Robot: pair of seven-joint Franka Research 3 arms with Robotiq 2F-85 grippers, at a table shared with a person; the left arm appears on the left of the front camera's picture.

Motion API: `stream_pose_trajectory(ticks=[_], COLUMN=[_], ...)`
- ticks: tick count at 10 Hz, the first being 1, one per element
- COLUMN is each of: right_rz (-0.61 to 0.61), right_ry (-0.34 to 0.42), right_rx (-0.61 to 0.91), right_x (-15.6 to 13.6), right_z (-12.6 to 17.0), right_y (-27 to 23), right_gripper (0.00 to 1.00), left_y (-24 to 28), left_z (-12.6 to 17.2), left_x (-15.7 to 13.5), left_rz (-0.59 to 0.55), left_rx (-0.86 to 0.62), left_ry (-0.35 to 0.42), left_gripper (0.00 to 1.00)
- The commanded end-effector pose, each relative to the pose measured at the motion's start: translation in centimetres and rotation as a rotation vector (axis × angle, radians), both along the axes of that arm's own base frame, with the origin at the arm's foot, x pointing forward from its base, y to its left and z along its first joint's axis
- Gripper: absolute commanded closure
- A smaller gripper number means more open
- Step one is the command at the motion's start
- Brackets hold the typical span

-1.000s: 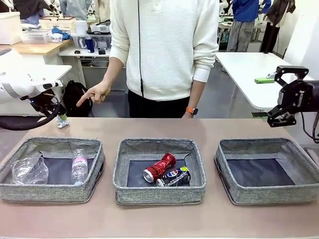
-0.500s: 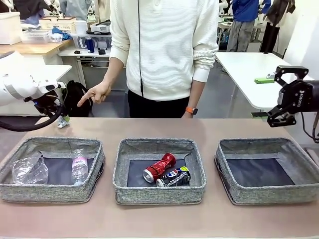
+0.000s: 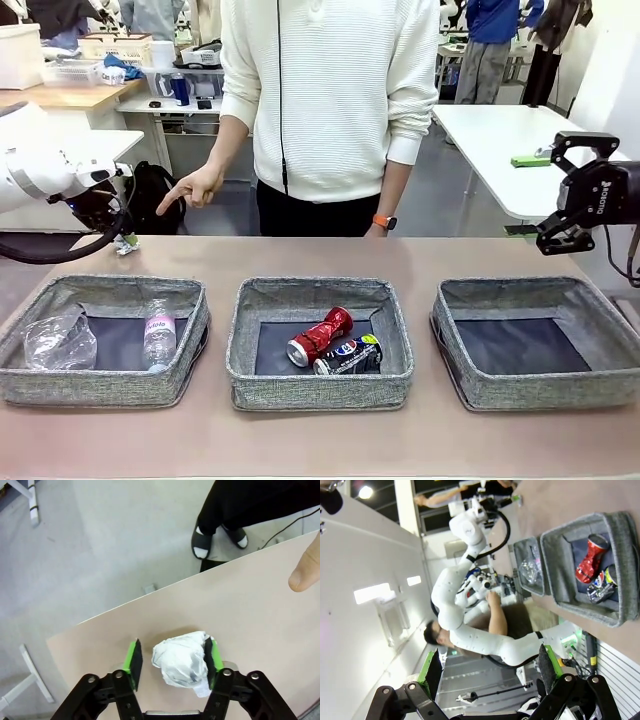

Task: Sort the waste into the appropriate baskets.
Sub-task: Pick up the waste item pointed out by the person.

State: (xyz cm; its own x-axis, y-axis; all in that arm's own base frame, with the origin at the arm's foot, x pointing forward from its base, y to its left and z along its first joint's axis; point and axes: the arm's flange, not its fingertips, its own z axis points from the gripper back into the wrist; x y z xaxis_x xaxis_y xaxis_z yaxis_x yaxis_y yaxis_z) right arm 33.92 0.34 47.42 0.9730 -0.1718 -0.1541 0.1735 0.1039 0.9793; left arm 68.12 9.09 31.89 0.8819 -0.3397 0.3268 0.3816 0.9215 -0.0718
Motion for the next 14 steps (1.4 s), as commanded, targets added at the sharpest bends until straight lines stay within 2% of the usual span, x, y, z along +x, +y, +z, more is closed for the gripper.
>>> stream_pose_trajectory(ticks=[1, 3, 4, 7, 10, 11, 12, 13, 14], right_rz=[-0.003, -0.003, -0.003, -0.003, -0.003, -0.003, -0.003, -0.003, -0.003], right_ry=[-0.012, -0.012, -0.012, -0.012, -0.012, -0.012, -0.012, -0.012, -0.012], right_rx=[0.014, 0.014, 0.014, 0.014, 0.014, 0.014, 0.014, 0.014, 0.014], right_x=[0.0, 0.0, 0.0, 0.0, 0.0, 0.0, 0.0, 0.0, 0.0], right_z=[0.1, 0.1, 0.1, 0.1, 0.1, 0.1, 0.1, 0.1, 0.1], right_y=[0.0, 0.0, 0.0, 0.0, 0.0, 0.0, 0.0, 0.0, 0.0], right_gripper=[0.00, 0.00, 0.00, 0.00, 0.00, 0.00, 0.00, 0.00, 0.00], left_y=[0.4, 0.4, 0.4, 0.6, 1.0, 0.8, 0.2, -0.6, -1.5], left_z=[0.2, 0.1, 0.1, 0.3, 2.2, 3.9, 7.9, 11.9, 15.1], left_x=[-0.1, -0.1, -0.1, -0.2, -1.5, -2.7, -6.1, -10.8, -15.9], left_rz=[-0.023, -0.022, -0.022, -0.002, 0.026, 0.085, 0.169, 0.211, 0.147], left_rx=[0.000, 0.003, 0.008, 0.031, 0.028, 0.028, -0.008, 0.000, -0.037], left_ry=[-0.025, -0.019, -0.016, -0.020, -0.060, -0.066, -0.010, 0.100, 0.118], left_gripper=[1.00, 0.97, 1.00, 1.00, 1.00, 1.00, 1.00, 1.00, 1.00])
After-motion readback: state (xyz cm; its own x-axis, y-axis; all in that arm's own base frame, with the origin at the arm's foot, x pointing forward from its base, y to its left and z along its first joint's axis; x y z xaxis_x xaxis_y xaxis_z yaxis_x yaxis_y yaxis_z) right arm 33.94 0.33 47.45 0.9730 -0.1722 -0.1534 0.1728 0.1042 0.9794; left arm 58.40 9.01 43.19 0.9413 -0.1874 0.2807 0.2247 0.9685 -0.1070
